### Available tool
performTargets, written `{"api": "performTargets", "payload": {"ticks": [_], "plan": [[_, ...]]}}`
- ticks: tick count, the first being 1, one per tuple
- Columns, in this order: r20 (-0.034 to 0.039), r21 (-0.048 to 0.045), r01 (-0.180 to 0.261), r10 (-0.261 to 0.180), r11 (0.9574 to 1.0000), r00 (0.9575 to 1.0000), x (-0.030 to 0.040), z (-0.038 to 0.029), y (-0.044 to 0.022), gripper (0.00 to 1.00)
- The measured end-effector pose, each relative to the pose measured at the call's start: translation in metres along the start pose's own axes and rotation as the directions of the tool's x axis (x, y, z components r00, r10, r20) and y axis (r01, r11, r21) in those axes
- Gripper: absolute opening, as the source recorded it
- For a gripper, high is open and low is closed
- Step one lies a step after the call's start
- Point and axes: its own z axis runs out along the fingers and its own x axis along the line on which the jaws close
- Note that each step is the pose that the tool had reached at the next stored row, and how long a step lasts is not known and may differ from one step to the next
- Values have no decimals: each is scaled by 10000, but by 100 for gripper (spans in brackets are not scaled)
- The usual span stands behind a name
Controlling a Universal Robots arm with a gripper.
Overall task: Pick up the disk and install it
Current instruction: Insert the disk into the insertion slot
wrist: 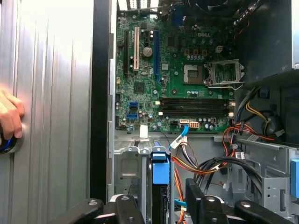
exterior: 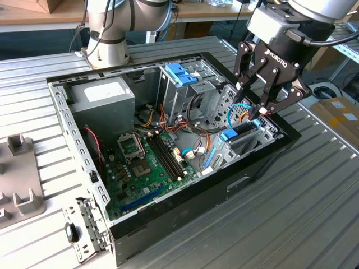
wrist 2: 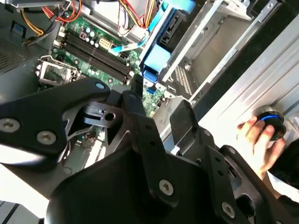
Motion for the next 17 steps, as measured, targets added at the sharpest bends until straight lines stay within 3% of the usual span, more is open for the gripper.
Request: {"api": "performTargets", "payload": {"ticks": [7,10,13,16,17], "plan": [[26,0,2,-2,10000,10000,-11,-66,2,49],[97,-19,4,-3,10000,10000,-11,-65,-25,30],[147,-116,3,-2,9999,9999,-8,-54,-125,12],[159,-226,0,4,9997,9999,-6,-43,-239,10],[159,-293,-1,6,9996,9999,-4,-35,-313,10]]}}
